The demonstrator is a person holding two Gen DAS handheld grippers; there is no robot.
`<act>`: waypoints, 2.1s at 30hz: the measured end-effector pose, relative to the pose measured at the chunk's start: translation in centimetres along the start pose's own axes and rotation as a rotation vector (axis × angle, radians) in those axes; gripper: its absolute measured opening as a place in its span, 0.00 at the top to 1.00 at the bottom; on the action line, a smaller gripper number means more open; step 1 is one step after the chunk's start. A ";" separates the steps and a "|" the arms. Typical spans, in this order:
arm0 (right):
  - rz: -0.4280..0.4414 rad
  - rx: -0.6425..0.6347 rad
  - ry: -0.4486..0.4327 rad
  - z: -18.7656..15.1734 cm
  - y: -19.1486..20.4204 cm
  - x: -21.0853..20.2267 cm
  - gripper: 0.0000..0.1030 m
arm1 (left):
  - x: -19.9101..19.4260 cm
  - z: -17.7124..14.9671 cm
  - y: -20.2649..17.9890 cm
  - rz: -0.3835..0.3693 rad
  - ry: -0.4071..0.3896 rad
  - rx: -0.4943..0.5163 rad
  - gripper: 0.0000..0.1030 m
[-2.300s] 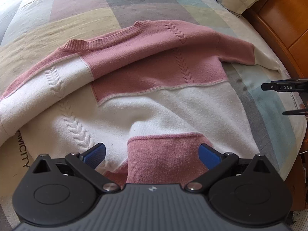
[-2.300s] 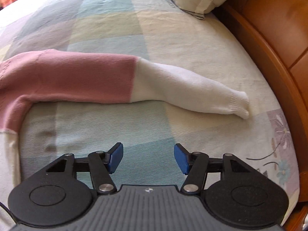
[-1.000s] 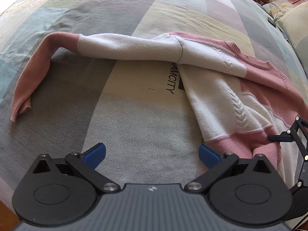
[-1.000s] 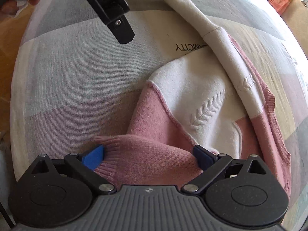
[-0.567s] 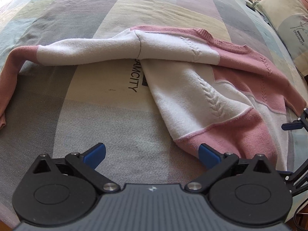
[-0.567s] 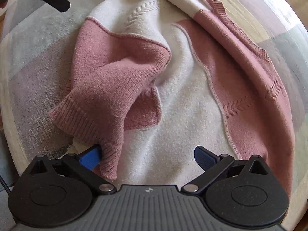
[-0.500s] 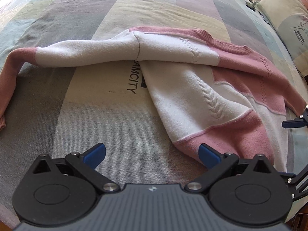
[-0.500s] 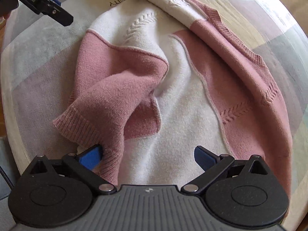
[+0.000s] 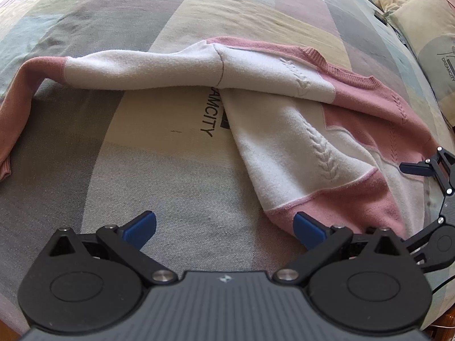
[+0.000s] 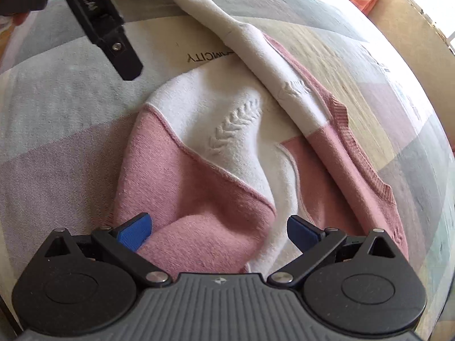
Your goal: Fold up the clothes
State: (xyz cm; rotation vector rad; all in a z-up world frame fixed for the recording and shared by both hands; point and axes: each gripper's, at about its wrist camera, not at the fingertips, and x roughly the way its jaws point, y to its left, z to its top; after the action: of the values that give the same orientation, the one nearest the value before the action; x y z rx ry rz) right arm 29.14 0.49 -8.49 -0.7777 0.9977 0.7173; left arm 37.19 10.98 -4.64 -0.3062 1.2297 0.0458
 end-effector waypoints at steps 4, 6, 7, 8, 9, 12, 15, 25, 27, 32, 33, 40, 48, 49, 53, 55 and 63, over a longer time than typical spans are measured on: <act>0.018 0.236 0.103 -3.1 -5.6 1.1 0.00 | 0.5 -0.4 0.3 -0.019 0.007 -0.035 0.01; 0.017 0.257 0.099 -3.0 -5.9 0.7 0.00 | 0.6 -0.4 0.3 -0.021 0.008 -0.034 0.01; 0.017 0.265 0.094 -2.9 -6.0 0.4 0.00 | 0.6 -0.4 0.2 -0.021 0.008 -0.031 0.01; 0.017 0.255 0.085 -2.6 -5.7 0.2 0.00 | 0.6 -0.4 0.3 -0.021 0.008 -0.030 0.01; 0.027 0.236 0.065 -2.0 -5.0 0.0 0.00 | 0.6 -0.4 0.4 -0.022 0.005 -0.032 0.01; 0.090 0.183 -0.021 -0.9 -2.9 -1.3 0.00 | 0.3 -0.3 0.8 -0.018 -0.005 -0.041 0.01; 0.126 0.096 -0.056 0.7 -0.1 -1.1 0.00 | 0.2 -0.4 1.3 -0.021 -0.009 -0.061 0.01; 0.007 -0.035 -0.058 2.1 2.2 1.5 0.00 | 0.8 -0.9 1.3 -0.097 0.004 -0.052 0.01; 0.002 0.084 -0.070 1.9 -0.3 0.6 0.00 | 1.0 -1.2 0.5 -0.141 0.010 -0.029 0.01; -0.027 0.333 -0.003 -0.1 -5.9 1.9 0.00 | 1.8 -1.3 -2.2 -0.255 0.017 0.059 0.01; -0.010 0.381 0.003 -0.5 -6.7 2.2 0.00 | 2.2 -1.2 -2.6 -0.263 0.024 0.070 0.01; 0.121 0.623 0.003 -4.4 -8.8 2.5 0.00 | 4.5 -0.8 -4.4 -0.352 0.079 0.074 0.01; 0.132 0.728 0.042 -8.7 -9.3 0.7 0.00 | 6.1 -0.8 -5.9 -0.470 0.103 0.042 0.02; 0.137 0.743 0.041 -9.2 -9.4 0.6 0.00 | 6.3 -0.8 -6.2 -0.486 0.100 0.045 0.02; 0.134 0.766 0.038 -10.3 -8.7 0.0 0.00 | 6.6 -0.6 -7.4 -0.516 0.070 0.082 0.03; 0.139 0.779 0.042 -10.7 -8.4 0.1 0.00 | 6.1 -0.3 -8.0 -0.527 0.043 0.128 0.03; 0.156 0.819 0.041 -11.9 -8.2 0.2 0.00 | 2.3 -0.1 -10.4 -0.642 0.018 0.347 0.03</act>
State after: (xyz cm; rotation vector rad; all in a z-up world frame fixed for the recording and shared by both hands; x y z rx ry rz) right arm 30.56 -13.75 -10.77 0.0002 1.2680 0.3610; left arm 39.90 0.72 -4.67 -0.3837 1.0863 -0.7177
